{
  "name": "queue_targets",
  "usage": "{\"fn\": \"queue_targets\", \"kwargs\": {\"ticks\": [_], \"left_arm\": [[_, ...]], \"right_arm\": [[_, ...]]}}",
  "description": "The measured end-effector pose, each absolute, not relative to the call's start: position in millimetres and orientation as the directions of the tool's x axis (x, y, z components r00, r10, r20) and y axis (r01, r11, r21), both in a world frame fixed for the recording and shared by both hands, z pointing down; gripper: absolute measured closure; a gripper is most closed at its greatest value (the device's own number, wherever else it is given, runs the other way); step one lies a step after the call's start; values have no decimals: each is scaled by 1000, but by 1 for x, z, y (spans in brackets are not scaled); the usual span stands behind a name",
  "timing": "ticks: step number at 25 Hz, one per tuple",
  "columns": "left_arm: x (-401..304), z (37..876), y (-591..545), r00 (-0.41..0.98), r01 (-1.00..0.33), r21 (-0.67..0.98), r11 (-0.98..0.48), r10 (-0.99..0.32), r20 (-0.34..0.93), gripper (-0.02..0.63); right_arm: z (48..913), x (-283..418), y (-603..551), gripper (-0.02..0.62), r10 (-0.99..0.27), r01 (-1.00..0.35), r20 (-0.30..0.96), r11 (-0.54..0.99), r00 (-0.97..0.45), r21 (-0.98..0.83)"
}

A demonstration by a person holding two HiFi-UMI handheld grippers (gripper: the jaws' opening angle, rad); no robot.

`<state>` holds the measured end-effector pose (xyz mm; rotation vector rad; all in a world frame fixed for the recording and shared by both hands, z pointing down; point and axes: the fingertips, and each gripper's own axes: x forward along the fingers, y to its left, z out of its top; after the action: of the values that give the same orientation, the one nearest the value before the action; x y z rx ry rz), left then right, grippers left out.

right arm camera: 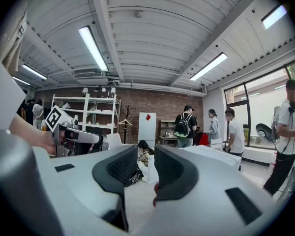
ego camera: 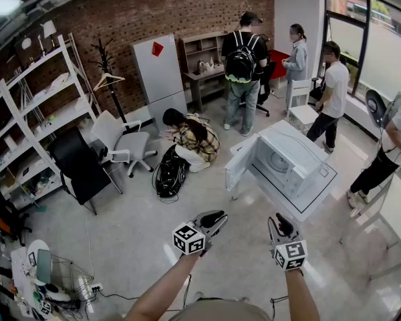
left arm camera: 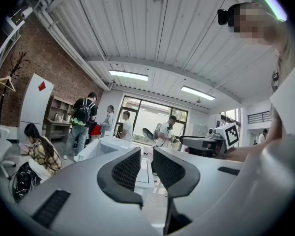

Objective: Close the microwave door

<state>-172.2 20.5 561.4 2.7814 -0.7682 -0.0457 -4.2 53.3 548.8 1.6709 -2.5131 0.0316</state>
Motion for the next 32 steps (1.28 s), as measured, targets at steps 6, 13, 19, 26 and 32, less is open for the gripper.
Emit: {"fn": "queue_targets", "kwargs": {"ticks": [6,13,19,26,32], "left_arm": [[-174,559,27,861,-500,247,-830,-506,44,535],[-166,563,42,852,-518,253,-817,-519,67,535],[-144,567,55,841,-538,241,-808,-534,87,535],[-110,581,74,825,-563,240,-791,-555,108,535],[-86,593,87,818,-575,233,-784,-557,145,535]], "right_arm": [[554,-3,60,480,-912,-921,134,391,-388,-5],[552,4,77,479,-907,-915,131,404,-400,7],[560,21,90,479,-895,-904,155,427,-418,31],[568,46,111,479,-861,-869,170,493,-480,40],[572,69,115,479,-844,-856,184,516,-504,26]]}}
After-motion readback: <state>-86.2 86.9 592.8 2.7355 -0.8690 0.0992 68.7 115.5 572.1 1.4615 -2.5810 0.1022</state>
